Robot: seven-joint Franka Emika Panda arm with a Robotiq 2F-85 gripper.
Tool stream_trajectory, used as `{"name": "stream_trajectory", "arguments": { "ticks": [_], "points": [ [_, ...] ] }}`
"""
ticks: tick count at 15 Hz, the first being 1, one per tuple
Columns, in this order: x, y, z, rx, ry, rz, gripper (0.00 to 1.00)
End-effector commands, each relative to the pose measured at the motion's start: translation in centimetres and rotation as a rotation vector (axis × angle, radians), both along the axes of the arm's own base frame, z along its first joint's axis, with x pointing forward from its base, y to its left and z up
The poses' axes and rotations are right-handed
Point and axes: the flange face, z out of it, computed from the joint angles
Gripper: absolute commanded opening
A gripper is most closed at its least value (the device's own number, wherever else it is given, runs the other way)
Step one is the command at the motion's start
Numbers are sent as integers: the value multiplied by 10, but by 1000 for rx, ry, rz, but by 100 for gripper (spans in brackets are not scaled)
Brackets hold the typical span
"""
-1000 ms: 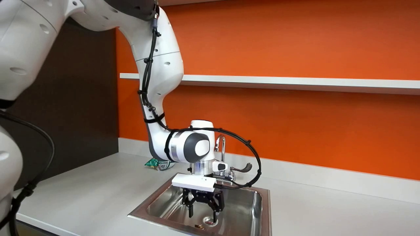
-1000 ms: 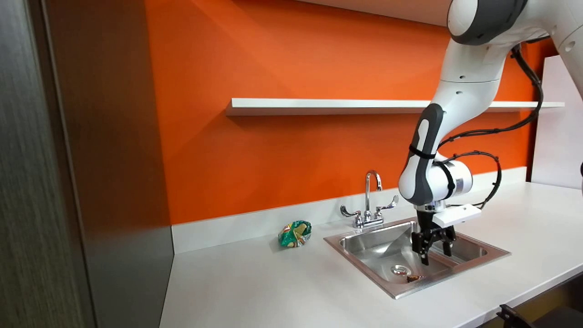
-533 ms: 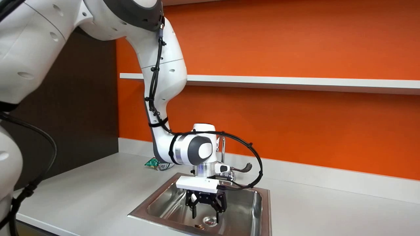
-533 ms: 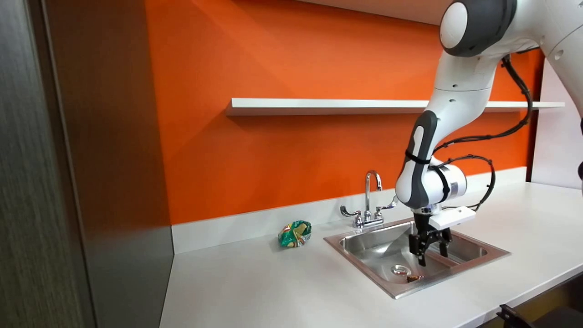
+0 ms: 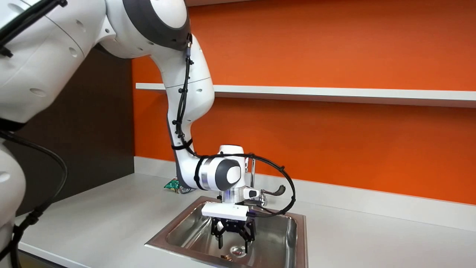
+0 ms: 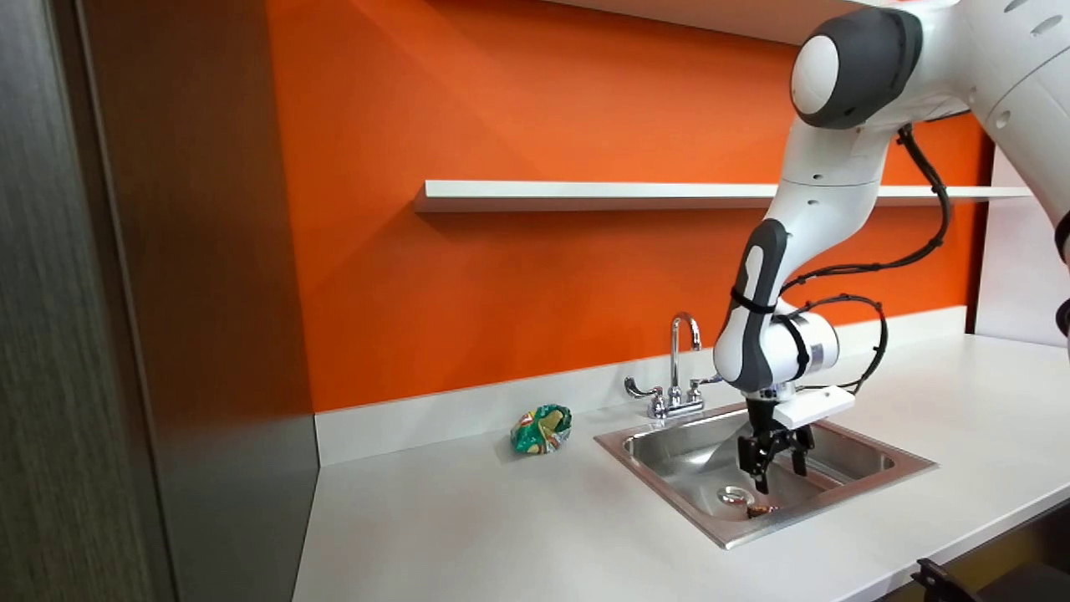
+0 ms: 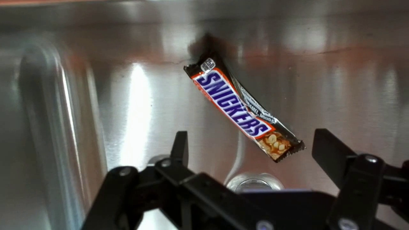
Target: Shift the snickers bar to the counter on the left
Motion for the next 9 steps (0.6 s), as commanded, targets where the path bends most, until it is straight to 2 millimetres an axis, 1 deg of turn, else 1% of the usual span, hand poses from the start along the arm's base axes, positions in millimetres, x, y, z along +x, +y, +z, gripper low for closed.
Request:
{"name": "stream_trajectory", "arguments": {
  "ticks": [1,9],
  "points": [
    [10,0,-6,14,26,35,100],
    [10,3,-18,-12,118,182,100]
  ]
}}
